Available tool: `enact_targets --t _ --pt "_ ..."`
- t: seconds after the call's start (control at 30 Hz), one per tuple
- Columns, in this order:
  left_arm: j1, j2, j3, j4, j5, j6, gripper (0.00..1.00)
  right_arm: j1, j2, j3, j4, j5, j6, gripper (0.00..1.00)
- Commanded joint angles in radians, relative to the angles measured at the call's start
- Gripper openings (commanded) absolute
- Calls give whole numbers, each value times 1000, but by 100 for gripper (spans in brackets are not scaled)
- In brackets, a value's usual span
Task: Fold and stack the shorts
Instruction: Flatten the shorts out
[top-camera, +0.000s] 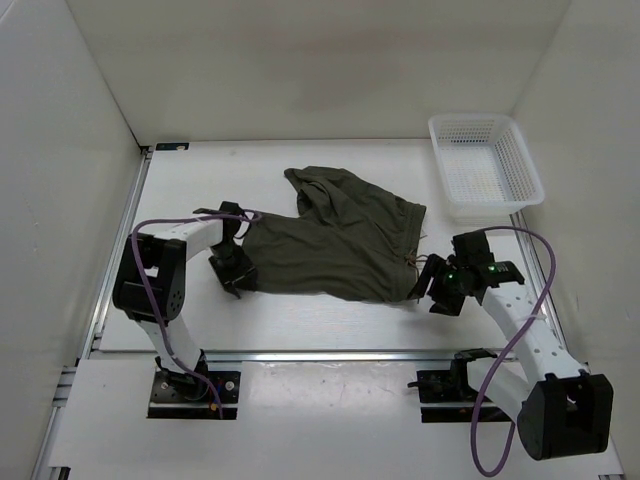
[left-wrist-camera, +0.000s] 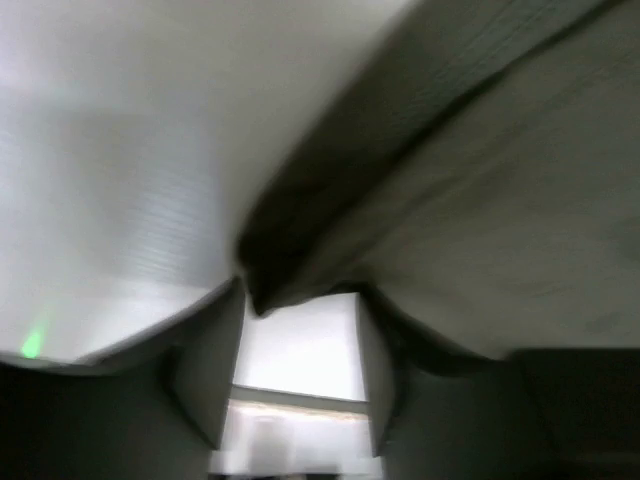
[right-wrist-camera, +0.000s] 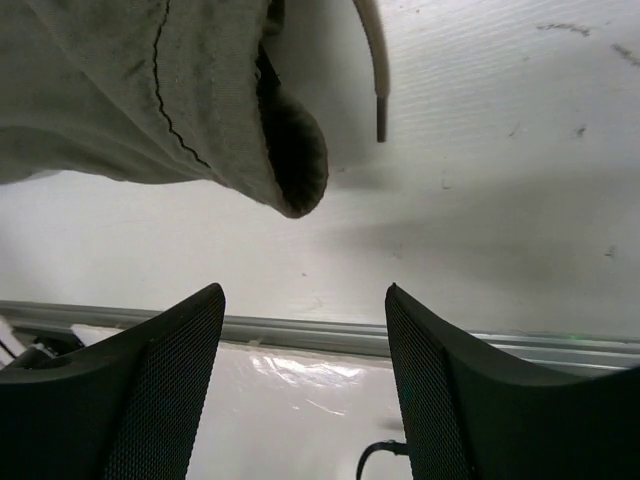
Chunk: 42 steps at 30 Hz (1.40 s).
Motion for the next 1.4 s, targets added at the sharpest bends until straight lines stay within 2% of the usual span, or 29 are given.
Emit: enact_targets --t 0.0,0.03,0.07,0.13,0.27,0.37,0.53,0.7,0.83,0.97,1.07,1.37 --pt "-4 53 80 74 -34 10 39 -6 -14 -33 79 -72 55 71" --pt "-4 66 95 74 -34 10 21 -6 1 -47 127 -73 64 71" --pt "-4 76 115 74 -34 20 10 -6 26 -47 147 -83 76 66" --pt "-4 85 126 74 -34 20 10 -6 57 -38 203 -83 76 66" --pt "-4 65 126 65 -43 29 10 -6 133 42 204 -28 43 64" --pt "-4 65 126 56 -43 40 10 -6 187 73 216 -1 9 59" --pt "-4 65 135 56 -43 40 10 -6 311 126 253 32 -22 43" --pt "-4 74 135 56 -43 49 10 -6 415 157 300 -5 -22 36" --pt "-4 83 135 56 -43 59 10 -6 417 202 310 21 -22 0" --pt "-4 83 144 47 -43 69 10 -6 403 280 299 85 -13 0" --pt "-4 93 155 36 -52 69 10 -6 463 379 276 115 -13 0" --pt "-4 103 204 -2 -72 87 10 -6 753 668 236 167 -40 0"
